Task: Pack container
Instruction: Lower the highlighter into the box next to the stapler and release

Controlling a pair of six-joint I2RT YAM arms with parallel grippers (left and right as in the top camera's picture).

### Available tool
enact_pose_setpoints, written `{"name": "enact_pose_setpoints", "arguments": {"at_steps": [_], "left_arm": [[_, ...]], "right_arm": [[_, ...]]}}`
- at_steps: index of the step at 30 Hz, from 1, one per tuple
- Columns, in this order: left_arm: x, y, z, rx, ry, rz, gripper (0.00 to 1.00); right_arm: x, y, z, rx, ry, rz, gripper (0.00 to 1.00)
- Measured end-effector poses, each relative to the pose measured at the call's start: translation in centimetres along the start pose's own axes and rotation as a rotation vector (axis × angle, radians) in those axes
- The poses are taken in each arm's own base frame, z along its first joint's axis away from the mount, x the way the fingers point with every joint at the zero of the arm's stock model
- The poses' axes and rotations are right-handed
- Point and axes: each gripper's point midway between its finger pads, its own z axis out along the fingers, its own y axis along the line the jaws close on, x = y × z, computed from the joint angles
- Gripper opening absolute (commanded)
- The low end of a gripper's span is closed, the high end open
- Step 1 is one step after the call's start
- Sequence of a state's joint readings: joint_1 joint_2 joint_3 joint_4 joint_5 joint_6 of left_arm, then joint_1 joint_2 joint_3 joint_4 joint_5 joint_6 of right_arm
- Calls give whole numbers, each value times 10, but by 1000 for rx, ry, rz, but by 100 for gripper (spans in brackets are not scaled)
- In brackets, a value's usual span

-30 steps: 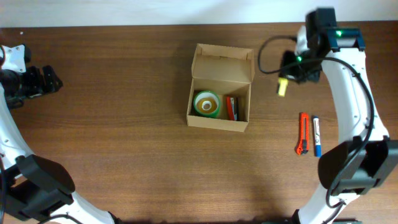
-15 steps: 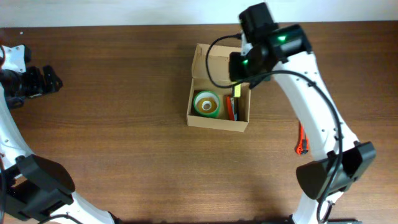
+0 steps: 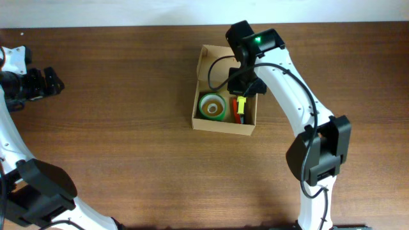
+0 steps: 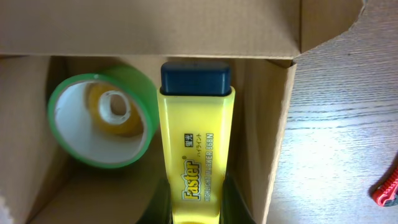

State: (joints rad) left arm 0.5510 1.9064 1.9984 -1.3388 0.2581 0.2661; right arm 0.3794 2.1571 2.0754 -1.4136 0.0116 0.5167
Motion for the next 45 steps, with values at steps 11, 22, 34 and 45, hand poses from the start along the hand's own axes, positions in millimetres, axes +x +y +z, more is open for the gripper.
{"name": "enact_pose_setpoints", "arguments": {"at_steps": [11, 22, 34, 45], "left_arm": [[0, 0, 0, 0, 0, 0, 100], [0, 0, 0, 0, 0, 0, 100], [0, 0, 0, 0, 0, 0, 100], [0, 0, 0, 0, 0, 0, 100]], "right_arm": [[3, -13, 14, 70, 8, -4, 4], [8, -17, 24, 88, 28, -24, 4], [3, -14, 28, 77, 7, -29, 4], [1, -13, 35, 73, 1, -32, 4]]}}
